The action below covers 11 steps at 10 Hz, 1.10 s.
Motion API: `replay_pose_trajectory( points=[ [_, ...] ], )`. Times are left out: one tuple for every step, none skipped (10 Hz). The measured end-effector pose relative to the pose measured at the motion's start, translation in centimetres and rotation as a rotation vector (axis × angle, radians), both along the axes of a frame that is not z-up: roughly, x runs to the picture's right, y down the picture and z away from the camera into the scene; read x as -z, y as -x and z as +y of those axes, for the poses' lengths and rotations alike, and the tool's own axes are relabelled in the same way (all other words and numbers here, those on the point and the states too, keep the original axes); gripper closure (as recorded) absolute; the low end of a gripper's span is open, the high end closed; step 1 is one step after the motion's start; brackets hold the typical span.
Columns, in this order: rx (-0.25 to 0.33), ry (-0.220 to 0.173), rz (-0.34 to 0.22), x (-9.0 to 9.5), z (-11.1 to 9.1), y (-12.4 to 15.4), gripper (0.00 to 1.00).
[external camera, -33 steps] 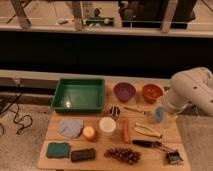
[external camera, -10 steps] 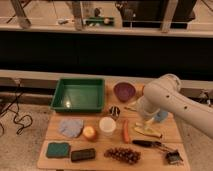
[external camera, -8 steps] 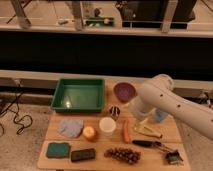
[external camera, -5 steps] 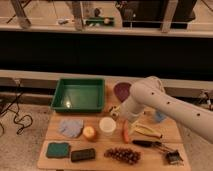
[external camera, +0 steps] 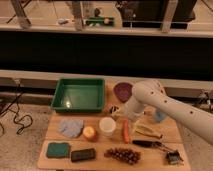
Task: Place pepper in red bowl
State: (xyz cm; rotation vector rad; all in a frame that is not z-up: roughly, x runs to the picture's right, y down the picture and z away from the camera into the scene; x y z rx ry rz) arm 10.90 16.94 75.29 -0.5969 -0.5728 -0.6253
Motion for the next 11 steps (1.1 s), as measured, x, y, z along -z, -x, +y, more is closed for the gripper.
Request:
replay_pose_trajectory(
  points=[
    [-0.006, -0.003, 0.006, -0.4, -0.4, -0.6, 0.20],
    [-0.009, -0.007, 0.009, -0.6, -0.6, -1.1, 0.20],
    [-0.005, -0.010, 0.009, -0.7, -0.6, -1.2, 0.20],
    [0.000, -0.013, 0.007, -0.7, -0.4, -1.5, 0.20],
    [0.003, -0.017, 0.001, -0.8, -0.1, -1.6, 0.20],
    [0.006, -0.020, -0.003, -0.9, 0.1, -1.9, 0.20],
    [0.014, -0.021, -0.010, -1.1, 0.4, -2.2, 0.20],
    [0.020, -0.024, -0.024, -1.3, 0.4, -2.4, 0.20],
    [0.032, -0.025, -0.039, -1.5, 0.5, -2.9, 0.20],
    [0.045, -0.023, -0.050, -1.7, 0.7, -3.5, 0.20],
    [0.056, -0.020, -0.059, -2.1, 0.8, -3.9, 0.20]
  ],
)
